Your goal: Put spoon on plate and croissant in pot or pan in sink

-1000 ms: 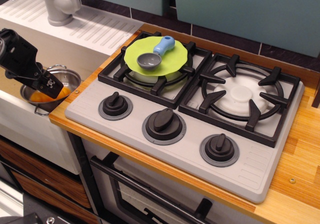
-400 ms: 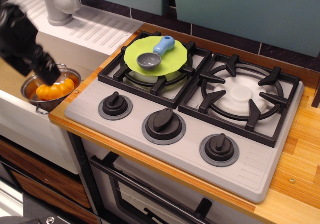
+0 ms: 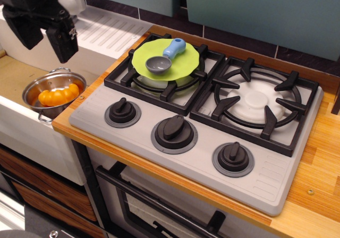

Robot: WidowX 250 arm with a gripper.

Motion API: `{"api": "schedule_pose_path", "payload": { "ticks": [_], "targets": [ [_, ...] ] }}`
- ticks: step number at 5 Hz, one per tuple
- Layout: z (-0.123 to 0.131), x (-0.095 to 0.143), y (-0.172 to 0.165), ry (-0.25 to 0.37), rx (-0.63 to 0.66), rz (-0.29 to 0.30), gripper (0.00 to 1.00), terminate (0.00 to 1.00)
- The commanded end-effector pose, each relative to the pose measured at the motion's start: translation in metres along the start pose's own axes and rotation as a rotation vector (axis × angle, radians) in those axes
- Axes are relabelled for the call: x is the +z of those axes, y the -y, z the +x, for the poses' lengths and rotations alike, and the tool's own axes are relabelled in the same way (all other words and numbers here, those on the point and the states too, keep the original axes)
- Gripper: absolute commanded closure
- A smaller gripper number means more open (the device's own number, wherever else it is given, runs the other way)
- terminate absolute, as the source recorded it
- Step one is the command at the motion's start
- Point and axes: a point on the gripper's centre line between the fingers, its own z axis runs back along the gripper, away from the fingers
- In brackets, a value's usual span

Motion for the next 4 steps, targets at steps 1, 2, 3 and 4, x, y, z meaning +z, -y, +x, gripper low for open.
{"api": "schedule_pose_path", "payload": {
  "ticks": [1,2,3,4],
  "targets": [
    [0.0135,0.0159,-0.0016,0.053,-0.003,0.038,0.00,0.00],
    [0.0135,0.0159,-0.0016,0.053,-0.003,0.038,0.00,0.00],
    [0.0135,0.0159,-0.0016,0.053,-0.003,0.038,0.00,0.00],
    [0.0135,0.0159,-0.0016,0.053,-0.003,0.038,0.00,1.00]
  ]
}}
